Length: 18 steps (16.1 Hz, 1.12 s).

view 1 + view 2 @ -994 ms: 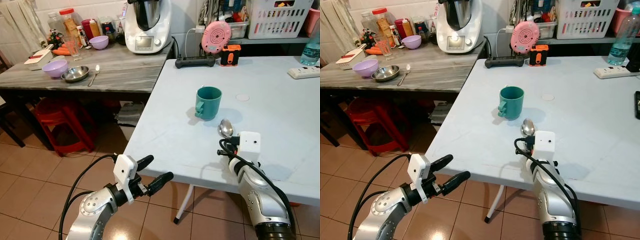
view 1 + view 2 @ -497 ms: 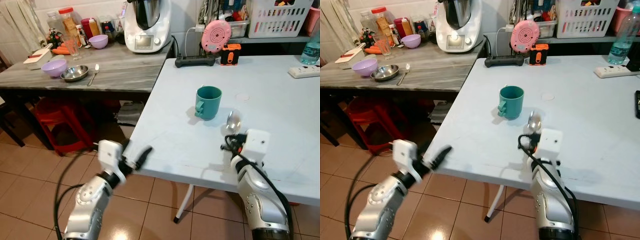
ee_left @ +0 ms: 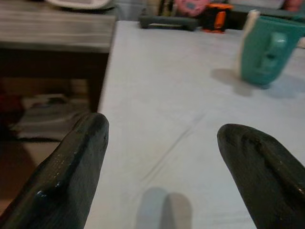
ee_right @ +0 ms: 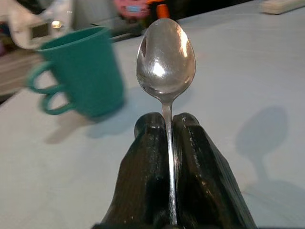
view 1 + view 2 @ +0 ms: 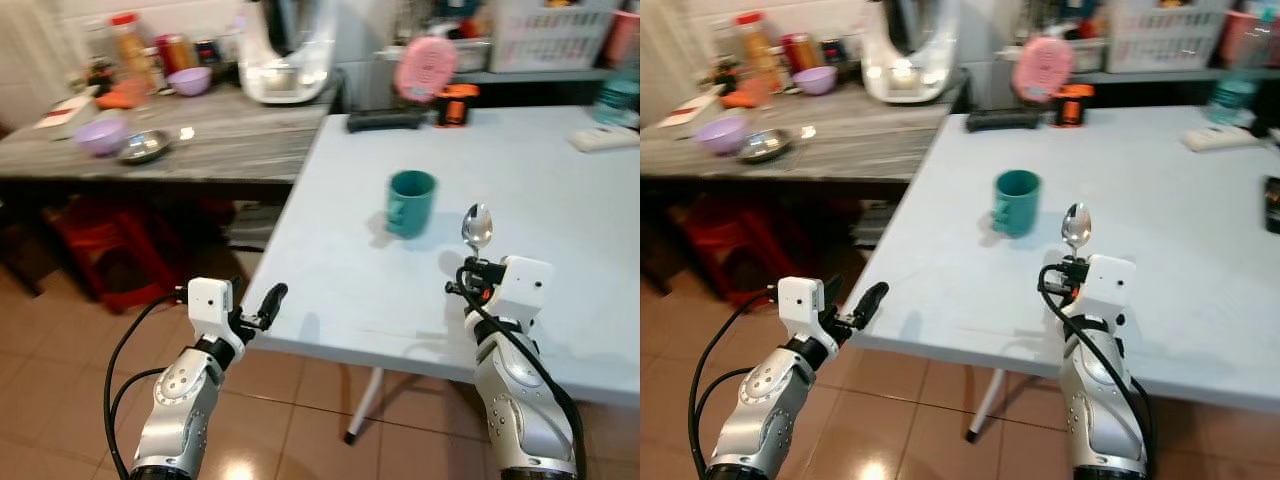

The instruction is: Setting the table

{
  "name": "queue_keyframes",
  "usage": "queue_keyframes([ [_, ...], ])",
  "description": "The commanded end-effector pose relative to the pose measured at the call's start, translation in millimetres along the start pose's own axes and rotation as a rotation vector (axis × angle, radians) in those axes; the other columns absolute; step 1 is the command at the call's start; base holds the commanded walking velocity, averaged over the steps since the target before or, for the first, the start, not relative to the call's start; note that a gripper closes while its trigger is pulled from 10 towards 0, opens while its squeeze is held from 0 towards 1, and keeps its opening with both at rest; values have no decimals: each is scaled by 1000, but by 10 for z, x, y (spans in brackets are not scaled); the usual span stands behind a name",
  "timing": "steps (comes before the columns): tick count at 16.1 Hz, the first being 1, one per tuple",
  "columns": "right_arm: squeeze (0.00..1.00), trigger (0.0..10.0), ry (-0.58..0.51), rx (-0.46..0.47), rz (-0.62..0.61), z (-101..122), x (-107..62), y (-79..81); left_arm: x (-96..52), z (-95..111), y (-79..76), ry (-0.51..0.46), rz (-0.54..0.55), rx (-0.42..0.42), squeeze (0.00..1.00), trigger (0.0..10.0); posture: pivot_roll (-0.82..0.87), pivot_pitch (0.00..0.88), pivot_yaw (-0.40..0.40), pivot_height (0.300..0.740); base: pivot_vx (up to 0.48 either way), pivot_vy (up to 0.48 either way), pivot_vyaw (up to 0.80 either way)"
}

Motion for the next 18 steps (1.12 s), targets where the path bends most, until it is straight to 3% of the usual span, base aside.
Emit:
queue_keyframes([
  [1, 0, 10000, -34, 4, 16, 82, 15, 62, 1, 35, 45, -12, 9, 11, 0, 10000, -42, 0, 120, 740, 0, 401, 0],
  [18, 0, 10000, -81, -12, 19, 137, 63, 75, 37, 19, 34, -17, -3, 23, 0, 10000, -39, 0, 123, 740, 0, 472, 0],
])
Point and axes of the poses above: a point about 5 cm out from each wrist's last joint towards the gripper, its own x axis pointing out of the wrist towards the gripper, its own z axis along the axis of the wrist's last joint, y = z × x, the point moved 4 cm from there along x, pointing out of the wrist towards the gripper, and after that the axes turned 10 degrees about -x, right-handed, at the moved point
